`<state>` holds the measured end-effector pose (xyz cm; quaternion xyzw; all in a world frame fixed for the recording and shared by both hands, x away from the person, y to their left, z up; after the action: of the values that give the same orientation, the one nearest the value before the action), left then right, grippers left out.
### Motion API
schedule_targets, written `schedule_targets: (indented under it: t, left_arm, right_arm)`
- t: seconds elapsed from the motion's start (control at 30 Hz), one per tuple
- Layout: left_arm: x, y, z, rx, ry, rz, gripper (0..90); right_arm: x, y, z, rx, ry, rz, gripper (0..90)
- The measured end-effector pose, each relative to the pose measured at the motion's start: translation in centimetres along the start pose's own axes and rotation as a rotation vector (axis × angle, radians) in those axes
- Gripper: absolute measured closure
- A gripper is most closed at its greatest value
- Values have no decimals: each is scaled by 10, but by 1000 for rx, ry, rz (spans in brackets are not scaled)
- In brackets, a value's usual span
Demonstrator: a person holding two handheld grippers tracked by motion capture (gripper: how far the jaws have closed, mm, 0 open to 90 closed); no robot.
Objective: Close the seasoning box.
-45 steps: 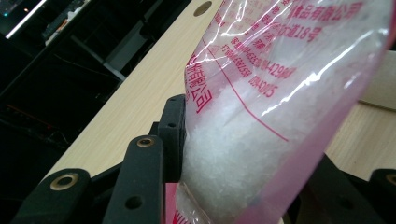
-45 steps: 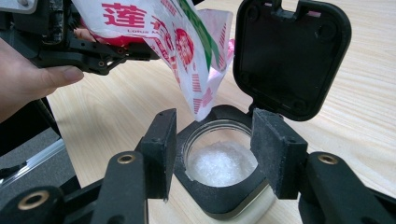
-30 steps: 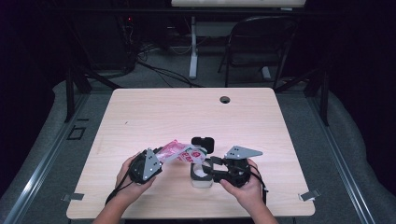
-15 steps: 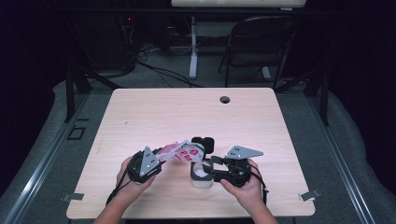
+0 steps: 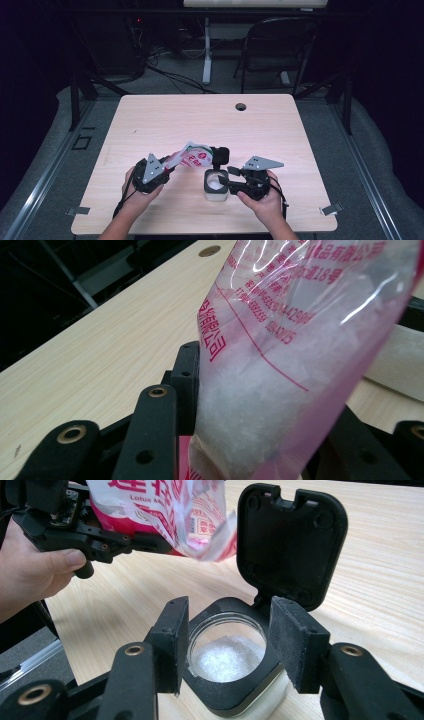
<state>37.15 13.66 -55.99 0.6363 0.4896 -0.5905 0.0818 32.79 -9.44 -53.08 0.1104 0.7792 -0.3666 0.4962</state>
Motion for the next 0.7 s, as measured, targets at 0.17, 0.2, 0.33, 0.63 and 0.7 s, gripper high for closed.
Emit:
schedule_targets:
  t: [0.17, 0.2, 0.33, 0.63, 0.7]
  left_arm:
    - [3, -3, -11, -15, -47, 6, 655]
    - [3, -3, -13, -20, -61, 12, 655]
    - [5, -7, -23, -43, -108, 26, 655]
    - [20, -14, -50, -101, -245, 41, 657]
    - [24, -16, -57, -118, -274, 40, 657]
  right_arm:
    - [1, 2, 0, -2, 3, -2, 507]
    - [1, 2, 0, 0, 2, -5, 507]
    - [1, 2, 0, 2, -1, -5, 507]
    - [2, 2, 1, 6, 0, -10, 507]
    - [2, 3, 2, 6, 2, -10, 507]
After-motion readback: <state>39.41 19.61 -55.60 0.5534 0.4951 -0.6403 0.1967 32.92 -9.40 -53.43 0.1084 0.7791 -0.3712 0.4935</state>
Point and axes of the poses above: each handheld gripper's, and its own axes: y roughly forward along the jaws, x roughly out of its underside, z roughly to its right, the point moved 8 cm from there along y, roughly forward along the jaws, and after that the axes turned 1 degree about y, right-handed, at the moved point
